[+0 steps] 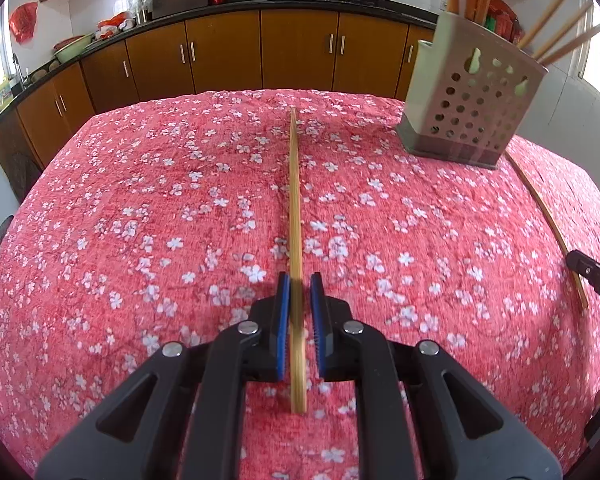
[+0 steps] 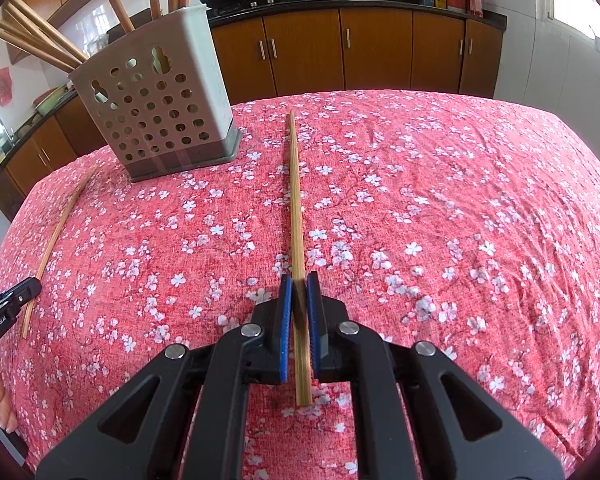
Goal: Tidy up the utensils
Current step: 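Grasp the last wooden chopstick with the right gripper while the left gripper grasps one, then lift both chopsticks and lower them upright into the metal holder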
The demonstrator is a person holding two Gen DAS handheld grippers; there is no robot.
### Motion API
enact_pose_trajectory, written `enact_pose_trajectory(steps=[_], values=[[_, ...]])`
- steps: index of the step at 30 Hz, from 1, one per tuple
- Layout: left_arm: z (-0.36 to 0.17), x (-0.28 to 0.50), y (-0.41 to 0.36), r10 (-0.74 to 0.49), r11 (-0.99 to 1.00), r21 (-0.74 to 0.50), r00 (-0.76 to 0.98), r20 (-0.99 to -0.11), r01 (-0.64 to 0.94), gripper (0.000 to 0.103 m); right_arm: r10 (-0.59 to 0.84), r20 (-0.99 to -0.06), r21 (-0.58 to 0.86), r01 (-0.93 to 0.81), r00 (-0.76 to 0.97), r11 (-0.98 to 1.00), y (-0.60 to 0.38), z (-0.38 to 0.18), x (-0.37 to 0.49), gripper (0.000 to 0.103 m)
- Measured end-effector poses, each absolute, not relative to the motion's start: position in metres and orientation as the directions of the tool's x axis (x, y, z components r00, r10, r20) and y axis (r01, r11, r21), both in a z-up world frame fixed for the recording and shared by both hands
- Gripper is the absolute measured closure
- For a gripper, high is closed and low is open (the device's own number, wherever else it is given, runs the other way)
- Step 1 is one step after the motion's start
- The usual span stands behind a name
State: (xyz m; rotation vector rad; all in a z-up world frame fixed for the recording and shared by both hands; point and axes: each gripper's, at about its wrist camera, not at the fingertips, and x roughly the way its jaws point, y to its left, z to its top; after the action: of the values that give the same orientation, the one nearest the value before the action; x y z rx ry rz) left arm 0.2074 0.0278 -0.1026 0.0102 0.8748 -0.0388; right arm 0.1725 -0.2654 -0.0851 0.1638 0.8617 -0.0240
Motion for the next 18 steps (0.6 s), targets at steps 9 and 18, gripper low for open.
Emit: enact_pose_trajectory(steps=[9,18], values=[[-0.099,0.196,0.030,-0.030,0.999,-0.011,0.634,-0.772,0.034,0.095,0.045,-0.757,0.118,0.068,0.652,0.991,-0.267,-0.081,0.165,0.095],[-0.043,0.173,0.049,-0.079,0.996,-0.082,0.736,-0.672,0.032,0.095,0.008,-0.623,0.110,0.077,0.782,0.991,-0.277,-0.019,0.141,0.095]])
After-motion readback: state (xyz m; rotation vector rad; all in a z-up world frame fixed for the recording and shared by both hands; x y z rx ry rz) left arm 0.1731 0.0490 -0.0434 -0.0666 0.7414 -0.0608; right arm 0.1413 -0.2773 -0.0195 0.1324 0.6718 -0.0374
